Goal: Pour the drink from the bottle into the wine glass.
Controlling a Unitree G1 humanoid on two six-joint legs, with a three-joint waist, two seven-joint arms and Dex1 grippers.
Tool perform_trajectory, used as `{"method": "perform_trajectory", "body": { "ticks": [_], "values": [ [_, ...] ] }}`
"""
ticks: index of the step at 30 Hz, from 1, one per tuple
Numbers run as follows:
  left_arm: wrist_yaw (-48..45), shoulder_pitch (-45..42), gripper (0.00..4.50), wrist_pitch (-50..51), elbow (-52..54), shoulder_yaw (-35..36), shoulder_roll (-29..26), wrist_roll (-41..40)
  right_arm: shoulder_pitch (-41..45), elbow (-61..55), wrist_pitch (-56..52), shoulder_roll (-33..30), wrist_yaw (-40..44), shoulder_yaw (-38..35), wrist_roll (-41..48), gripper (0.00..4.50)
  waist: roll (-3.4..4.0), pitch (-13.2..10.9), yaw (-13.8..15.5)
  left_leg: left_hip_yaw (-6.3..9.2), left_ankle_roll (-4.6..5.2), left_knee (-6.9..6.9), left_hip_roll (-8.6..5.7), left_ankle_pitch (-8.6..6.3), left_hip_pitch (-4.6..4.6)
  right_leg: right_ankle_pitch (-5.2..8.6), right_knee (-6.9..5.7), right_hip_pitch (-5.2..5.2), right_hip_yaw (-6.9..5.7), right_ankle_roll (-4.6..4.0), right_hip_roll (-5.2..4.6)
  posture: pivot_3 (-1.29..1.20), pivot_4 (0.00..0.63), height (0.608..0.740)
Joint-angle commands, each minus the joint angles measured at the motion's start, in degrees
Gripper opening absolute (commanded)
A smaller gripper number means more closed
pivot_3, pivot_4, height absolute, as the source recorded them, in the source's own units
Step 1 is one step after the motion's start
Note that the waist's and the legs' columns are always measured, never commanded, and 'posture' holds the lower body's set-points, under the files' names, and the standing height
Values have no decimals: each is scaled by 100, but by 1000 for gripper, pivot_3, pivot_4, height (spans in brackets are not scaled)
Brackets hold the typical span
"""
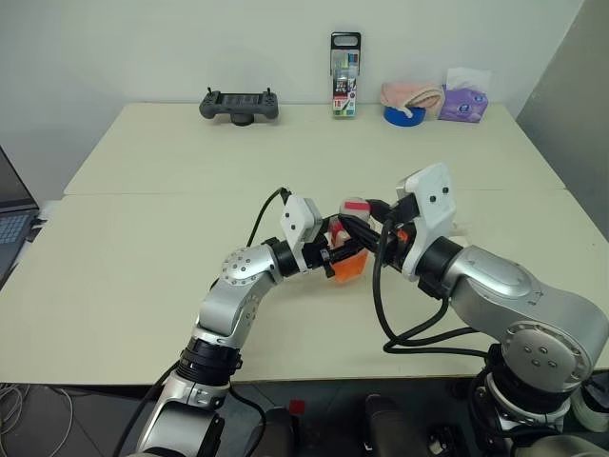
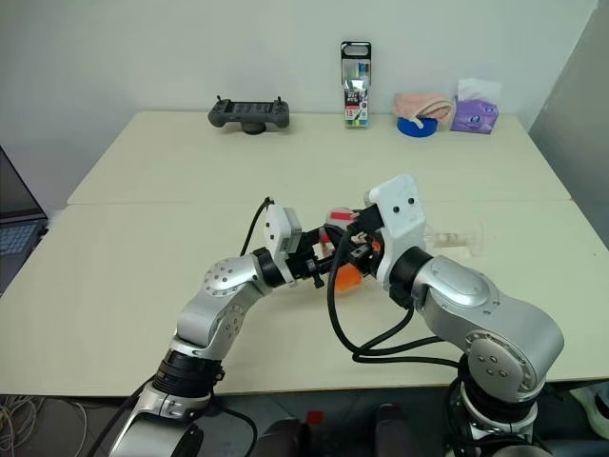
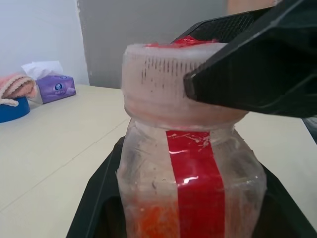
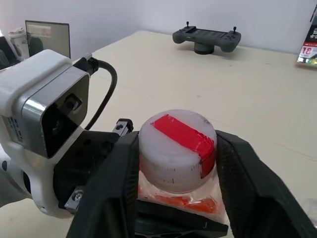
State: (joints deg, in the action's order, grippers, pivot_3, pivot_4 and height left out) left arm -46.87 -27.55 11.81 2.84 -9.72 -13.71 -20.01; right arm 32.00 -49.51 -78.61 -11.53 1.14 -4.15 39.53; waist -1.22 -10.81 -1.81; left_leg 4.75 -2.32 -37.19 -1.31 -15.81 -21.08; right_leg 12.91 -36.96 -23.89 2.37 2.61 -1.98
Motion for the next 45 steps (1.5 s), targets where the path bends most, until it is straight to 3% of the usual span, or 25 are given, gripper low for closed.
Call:
{"method": "perform_trajectory", "body": {
  "ticks": [1, 3, 6, 9, 14, 20, 24, 32, 41, 45],
  "values": [
    [-7, -79, 1841, -143, 221, 111, 5, -61, 80, -153, 49, -109, -45, -114, -93, 1850, 0, 0, -1, 0, 0, 0, 0, 0, 0, 0, 0, 0, 0, 0, 0, 0, 150, 740],
    [-42, -52, 1841, -57, 282, 88, -32, -86, 121, 91, 364, -581, 412, -158, -95, 1850, 0, 0, -1, 0, 0, 0, 0, 0, 0, 0, 0, 0, 0, 0, 0, 0, 150, 740],
    [-99, -46, 1838, 79, 371, 56, -69, -149, 153, 765, 1643, -1590, 1939, 49, -238, 1850, -1, 0, -4, -2, 1, -2, -5, 0, 0, 4, 7, 6, 0, 6, -1, 0, 150, 740],
    [-141, -60, 1825, 162, 373, 27, -95, -178, 474, 1747, 2919, -2469, 4196, 513, -215, 1849, -2, -1, -6, -7, 2, -1, -6, -1, 5, 8, 12, 13, 1, 13, -1, 0, 150, 740],
    [-159, 68, 1822, 523, 661, 16, -167, -337, 1735, 3554, 4524, -2895, 6927, 1391, -636, 1849, 0, -3, -91, -11, 2, 0, 11, -1, 17, 8, 6, 15, 4, 14, 18, 0, 150, 740],
    [-95, 166, 1821, 622, 866, -90, -112, -330, 2620, 5255, 5314, -2454, 8166, 1758, -1064, 1849, 0, -4, -93, -1, 1, 4, 21, -1, 16, -3, 5, 13, -1, -6, 26, 0, 150, 740],
    [-103, 201, 1818, 615, 933, -131, -104, -286, 2914, 6050, 5642, -2315, 8443, 1819, -1489, 1849, 0, -4, -65, -2, 1, 3, 10, 0, 12, -9, 5, 8, 1, -16, 8, 0, 150, 740],
    [-82, 100, 1814, 535, 808, -93, -69, -241, 2879, 5811, 5409, -2373, 8113, 1385, -1358, 4498, 0, -3, 12, 4, -2, 0, 5, 1, -32, -11, 4, -30, -3, -16, -18, 0, 150, 740],
    [-196, -24, 1814, 409, 563, -101, -9, -186, 1468, 3568, 4056, -3121, 6894, 423, -725, 4500, 0, -3, 51, 17, -2, -12, 2, 0, -57, -12, 6, -39, -15, -15, -22, 0, 150, 740],
    [-123, -163, 1814, 303, 373, -16, 70, -176, 863, 2522, 3273, -3104, 5940, -62, -251, 4500, 0, -3, 39, 16, 0, -47, -1, -1, -67, -12, -2, -38, -14, -14, -19, 0, 150, 740]
  ]
}}
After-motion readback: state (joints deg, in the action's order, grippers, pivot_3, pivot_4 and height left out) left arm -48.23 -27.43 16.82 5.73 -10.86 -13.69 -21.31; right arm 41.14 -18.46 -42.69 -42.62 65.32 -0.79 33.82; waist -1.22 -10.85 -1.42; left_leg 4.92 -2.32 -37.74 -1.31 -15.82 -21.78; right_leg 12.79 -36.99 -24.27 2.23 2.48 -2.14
